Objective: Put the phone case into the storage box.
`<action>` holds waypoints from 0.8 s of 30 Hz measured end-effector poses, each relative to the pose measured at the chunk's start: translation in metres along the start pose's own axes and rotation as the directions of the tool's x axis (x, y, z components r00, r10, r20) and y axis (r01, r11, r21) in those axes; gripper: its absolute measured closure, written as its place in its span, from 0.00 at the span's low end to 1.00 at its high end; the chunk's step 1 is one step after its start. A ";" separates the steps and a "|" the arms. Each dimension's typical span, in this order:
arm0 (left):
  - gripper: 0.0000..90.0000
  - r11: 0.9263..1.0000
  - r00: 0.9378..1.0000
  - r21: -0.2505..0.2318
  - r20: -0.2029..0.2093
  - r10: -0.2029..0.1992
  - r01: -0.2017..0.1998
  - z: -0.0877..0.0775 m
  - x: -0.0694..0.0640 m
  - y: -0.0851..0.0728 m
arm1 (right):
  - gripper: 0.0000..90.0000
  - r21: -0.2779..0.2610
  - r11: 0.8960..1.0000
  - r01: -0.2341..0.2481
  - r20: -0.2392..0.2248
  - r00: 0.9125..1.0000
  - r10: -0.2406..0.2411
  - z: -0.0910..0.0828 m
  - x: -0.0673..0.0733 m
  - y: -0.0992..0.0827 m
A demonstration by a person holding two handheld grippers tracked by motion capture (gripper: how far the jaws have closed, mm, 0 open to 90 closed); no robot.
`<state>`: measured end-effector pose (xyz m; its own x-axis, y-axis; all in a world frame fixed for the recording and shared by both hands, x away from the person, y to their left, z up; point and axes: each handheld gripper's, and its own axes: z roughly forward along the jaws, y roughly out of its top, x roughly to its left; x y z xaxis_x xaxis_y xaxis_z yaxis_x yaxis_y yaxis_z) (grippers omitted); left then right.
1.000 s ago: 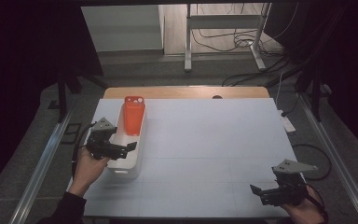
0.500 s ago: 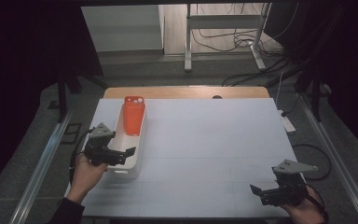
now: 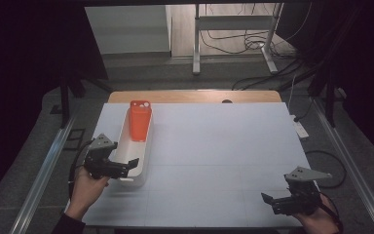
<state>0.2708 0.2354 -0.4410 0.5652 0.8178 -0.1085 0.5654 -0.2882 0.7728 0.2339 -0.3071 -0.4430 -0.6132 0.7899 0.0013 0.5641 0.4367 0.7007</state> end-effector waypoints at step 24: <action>0.00 1.000 1.000 0.001 -0.022 -0.005 0.005 -0.021 -0.014 -0.025 | 0.00 0.002 1.000 0.000 0.001 1.000 0.000 0.000 0.000 0.000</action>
<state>0.2356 0.2416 -0.4454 0.5490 0.8300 -0.0984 0.5686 -0.2846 0.7718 0.2338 -0.3071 -0.4430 -0.6127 0.7903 0.0000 0.5652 0.4381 0.6990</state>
